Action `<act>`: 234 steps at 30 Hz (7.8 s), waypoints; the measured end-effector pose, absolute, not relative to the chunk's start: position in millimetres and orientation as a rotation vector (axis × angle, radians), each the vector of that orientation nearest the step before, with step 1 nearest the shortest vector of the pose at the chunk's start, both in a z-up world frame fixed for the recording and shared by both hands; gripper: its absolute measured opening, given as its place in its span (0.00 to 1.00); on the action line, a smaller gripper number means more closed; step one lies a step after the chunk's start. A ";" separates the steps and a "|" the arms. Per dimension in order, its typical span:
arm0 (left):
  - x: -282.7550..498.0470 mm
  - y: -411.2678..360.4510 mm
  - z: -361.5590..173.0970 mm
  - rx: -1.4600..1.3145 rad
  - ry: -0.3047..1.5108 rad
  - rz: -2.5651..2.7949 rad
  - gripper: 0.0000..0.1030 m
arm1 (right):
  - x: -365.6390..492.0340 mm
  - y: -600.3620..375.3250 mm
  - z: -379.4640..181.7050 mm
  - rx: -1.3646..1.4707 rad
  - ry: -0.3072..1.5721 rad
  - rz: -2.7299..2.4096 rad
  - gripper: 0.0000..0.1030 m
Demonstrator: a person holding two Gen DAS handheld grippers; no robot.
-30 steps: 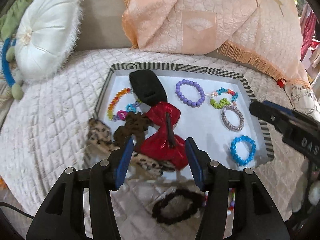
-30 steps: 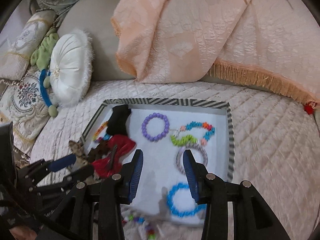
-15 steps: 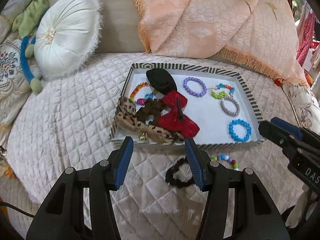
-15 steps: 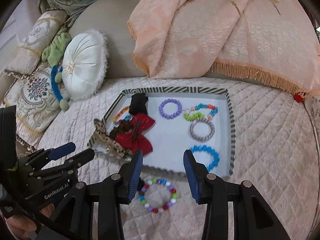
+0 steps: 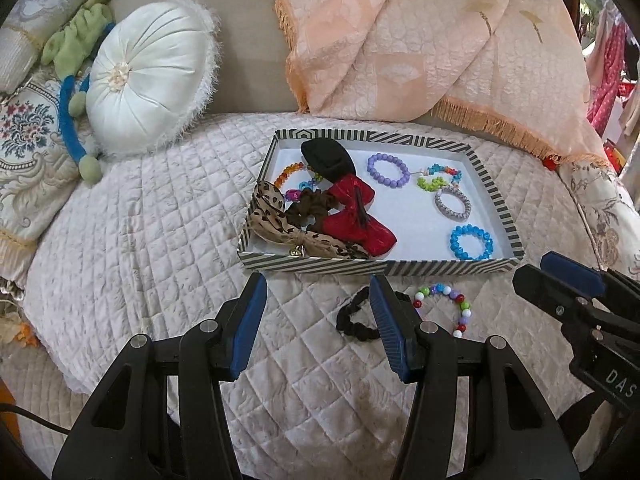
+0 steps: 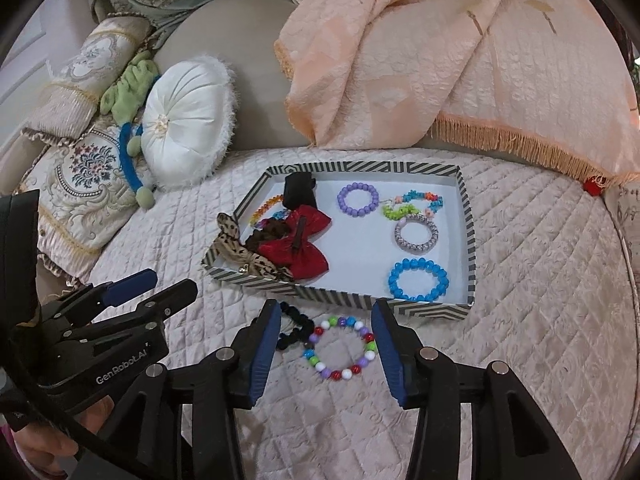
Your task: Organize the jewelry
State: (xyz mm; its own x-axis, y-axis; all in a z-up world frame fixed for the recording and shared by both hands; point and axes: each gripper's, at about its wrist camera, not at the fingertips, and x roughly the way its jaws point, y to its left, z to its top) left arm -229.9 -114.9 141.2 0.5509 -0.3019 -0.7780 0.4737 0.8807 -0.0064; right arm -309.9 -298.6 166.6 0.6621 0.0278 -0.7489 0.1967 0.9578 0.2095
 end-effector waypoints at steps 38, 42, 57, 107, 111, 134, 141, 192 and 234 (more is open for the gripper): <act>-193.9 -88.5 89.4 0.050 1.146 -0.540 0.52 | -309.4 -316.0 102.9 0.271 1.010 -0.126 0.52; -189.8 -103.0 74.1 0.061 1.174 -0.562 0.52 | -296.9 -320.2 86.3 0.248 1.046 -0.117 0.52; -174.6 -144.5 36.3 0.173 1.166 -0.559 0.43 | -273.8 -322.9 53.5 0.139 1.042 -0.090 0.16; -203.9 -115.7 153.8 0.186 0.910 -0.591 0.06 | -321.4 -334.0 184.0 0.171 0.795 -0.094 0.08; -202.8 -120.2 153.4 0.194 0.910 -0.594 0.06 | -317.6 -337.0 185.3 0.171 0.798 -0.094 0.08; -180.6 -185.4 137.8 0.210 0.953 -0.643 0.06 | -263.3 -373.8 180.3 0.171 0.827 -0.096 0.08; -166.4 -215.7 115.2 0.150 1.015 -0.682 0.06 | -228.5 -379.7 169.9 0.195 0.852 -0.071 0.08; -152.8 -192.4 74.3 0.163 1.049 -0.559 0.44 | -198.2 -392.0 109.1 0.287 0.914 -0.156 0.36; -219.2 -128.2 166.5 0.156 0.780 -0.465 0.45 | -299.1 -311.6 179.4 0.243 0.734 -0.249 0.52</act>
